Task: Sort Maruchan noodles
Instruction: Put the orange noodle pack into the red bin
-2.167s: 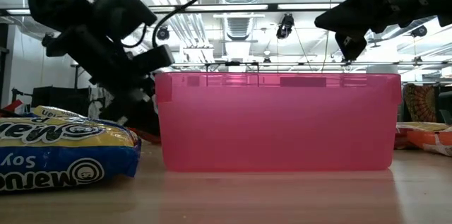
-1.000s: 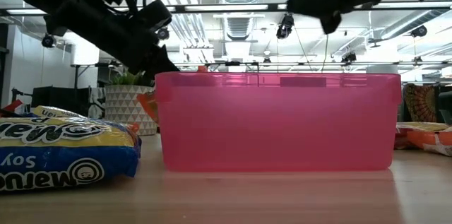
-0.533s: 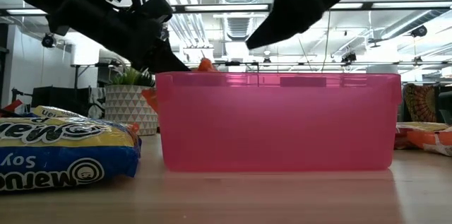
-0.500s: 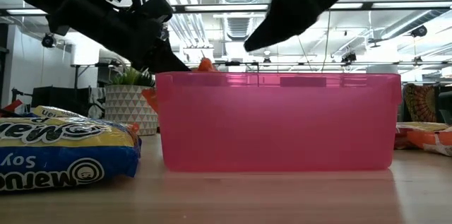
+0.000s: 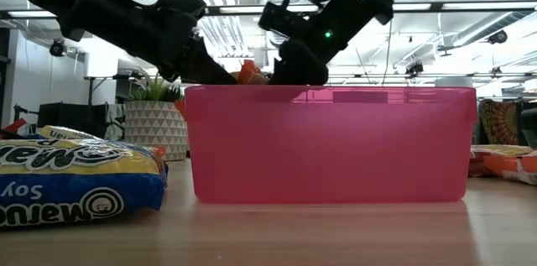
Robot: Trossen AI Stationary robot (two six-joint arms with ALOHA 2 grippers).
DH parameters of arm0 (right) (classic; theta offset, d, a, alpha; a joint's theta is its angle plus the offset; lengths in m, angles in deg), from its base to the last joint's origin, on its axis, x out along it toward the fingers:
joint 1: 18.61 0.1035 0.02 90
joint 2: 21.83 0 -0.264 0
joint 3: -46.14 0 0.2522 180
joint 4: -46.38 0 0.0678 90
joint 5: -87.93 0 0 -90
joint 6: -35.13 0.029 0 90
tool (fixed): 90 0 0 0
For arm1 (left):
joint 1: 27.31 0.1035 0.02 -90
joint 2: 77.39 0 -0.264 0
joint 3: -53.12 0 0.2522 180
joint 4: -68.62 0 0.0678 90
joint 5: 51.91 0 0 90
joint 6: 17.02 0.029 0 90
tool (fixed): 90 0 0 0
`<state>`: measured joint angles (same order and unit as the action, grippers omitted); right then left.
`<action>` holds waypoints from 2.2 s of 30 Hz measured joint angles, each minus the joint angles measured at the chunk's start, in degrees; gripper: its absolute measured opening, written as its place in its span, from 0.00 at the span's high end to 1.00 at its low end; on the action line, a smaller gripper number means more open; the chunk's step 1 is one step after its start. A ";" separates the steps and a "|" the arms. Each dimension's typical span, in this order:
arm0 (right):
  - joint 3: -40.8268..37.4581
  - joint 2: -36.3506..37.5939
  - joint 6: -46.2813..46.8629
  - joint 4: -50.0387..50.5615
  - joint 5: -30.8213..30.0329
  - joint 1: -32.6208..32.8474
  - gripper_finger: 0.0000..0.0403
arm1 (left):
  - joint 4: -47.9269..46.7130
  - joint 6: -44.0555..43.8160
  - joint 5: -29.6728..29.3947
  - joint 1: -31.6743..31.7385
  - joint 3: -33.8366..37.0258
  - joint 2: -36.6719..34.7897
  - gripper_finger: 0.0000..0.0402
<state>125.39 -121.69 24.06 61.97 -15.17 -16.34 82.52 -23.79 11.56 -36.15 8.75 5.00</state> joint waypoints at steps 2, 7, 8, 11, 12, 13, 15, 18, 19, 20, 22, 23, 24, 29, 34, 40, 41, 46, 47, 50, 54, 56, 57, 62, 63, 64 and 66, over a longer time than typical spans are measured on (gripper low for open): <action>0.90 -0.69 -0.98 -0.06 0.02 -0.08 0.38 | 0.00 0.02 0.02 0.00 0.00 0.00 1.00; 1.67 -0.83 -1.72 0.91 0.08 -0.21 0.57 | 0.28 0.42 0.02 0.02 -0.10 0.00 1.00; 1.67 -0.73 -1.71 1.00 0.08 -0.20 0.62 | 0.28 0.46 0.02 0.02 -0.17 0.00 1.00; 1.65 -0.02 -1.54 1.77 1.19 -0.19 0.75 | 0.28 1.33 0.07 0.02 -0.62 0.00 0.98; 1.65 0.25 -1.47 1.84 1.64 -0.19 0.80 | 0.29 1.77 0.08 0.02 -0.75 -0.04 0.97; 1.65 0.57 -1.15 2.28 2.12 -0.19 0.83 | 0.27 2.23 0.12 0.02 -0.87 -0.26 0.96; 1.65 1.06 -0.42 2.86 2.64 -0.19 0.89 | 0.28 3.49 0.26 0.02 -1.26 -0.84 0.92; 1.65 2.16 1.15 4.25 2.79 -0.19 0.93 | -0.09 6.98 0.28 -0.02 -1.29 -2.91 0.84; 1.65 2.69 1.87 4.87 2.79 -0.19 0.94 | -0.62 8.44 0.28 -0.02 -1.29 -4.00 0.81; 1.65 3.25 2.88 5.87 2.85 -0.19 0.94 | -1.00 9.83 0.27 -0.02 -1.25 -5.11 0.78; 2.34 4.40 5.45 9.29 2.89 -0.19 0.93 | -2.16 12.66 0.24 -0.02 -1.25 -7.71 0.73; 3.16 4.90 6.24 11.84 3.04 -0.19 0.93 | -3.52 14.16 0.23 -0.02 -1.23 -9.20 0.71; 4.13 5.41 7.00 14.38 3.06 -0.19 0.93 | -4.45 15.43 0.20 -0.02 -1.22 -10.51 0.68; 11.22 7.98 8.28 29.94 3.17 1.52 0.92 | -8.96 21.21 -0.32 0.04 -1.22 -17.06 0.62; 19.36 8.44 9.16 43.13 6.20 4.61 0.92 | -11.66 21.69 -4.02 0.11 -1.05 -20.61 0.62; 26.57 8.47 -1.59 52.59 7.59 11.57 0.92 | -13.33 21.06 -4.54 0.09 -0.85 -20.65 0.61; 27.49 8.47 -6.10 54.20 7.54 13.21 0.92 | -13.32 21.05 -4.52 0.09 -0.85 -20.51 0.61; 29.19 8.49 -28.23 59.56 5.60 20.89 0.92 | -13.79 21.02 -4.55 0.09 -0.79 -20.20 0.61; 29.19 8.49 -30.86 60.31 4.32 22.05 0.92 | -13.71 21.02 -4.52 0.09 -0.79 -20.20 0.61; 28.84 8.11 -32.45 60.30 -1.18 24.91 0.92 | -13.72 21.02 -4.54 0.09 -0.79 -20.18 0.61; 28.62 6.04 -32.54 61.51 -3.30 26.94 0.92 | -13.66 21.02 -4.55 0.09 -0.79 -20.18 0.61; 28.62 4.96 -32.50 61.43 -3.29 27.52 0.92 | -13.69 21.02 -4.55 0.09 -0.79 -20.18 0.61; 28.62 4.48 -32.50 61.40 -3.37 27.72 0.92 | -13.66 21.01 -4.55 0.09 -0.79 -20.20 0.61; 28.62 1.86 -32.47 62.32 -3.41 28.12 0.92 | -13.64 20.80 -4.54 0.09 -0.79 -20.12 0.61; 28.62 1.47 -32.45 62.92 -3.40 28.12 0.92 | -13.65 20.80 -4.52 0.09 -0.79 -20.10 0.61; 28.57 1.08 -32.45 63.50 -3.36 28.12 0.92 | -13.66 20.80 -4.55 0.09 -0.79 -20.08 0.61; 28.51 0.04 -32.50 63.77 -3.19 28.10 0.92 | -13.63 20.80 -4.55 0.09 -0.79 -20.07 0.61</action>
<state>153.90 -121.65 -8.45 125.73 -18.36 11.76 68.89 -2.98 7.02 -36.07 7.97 -15.07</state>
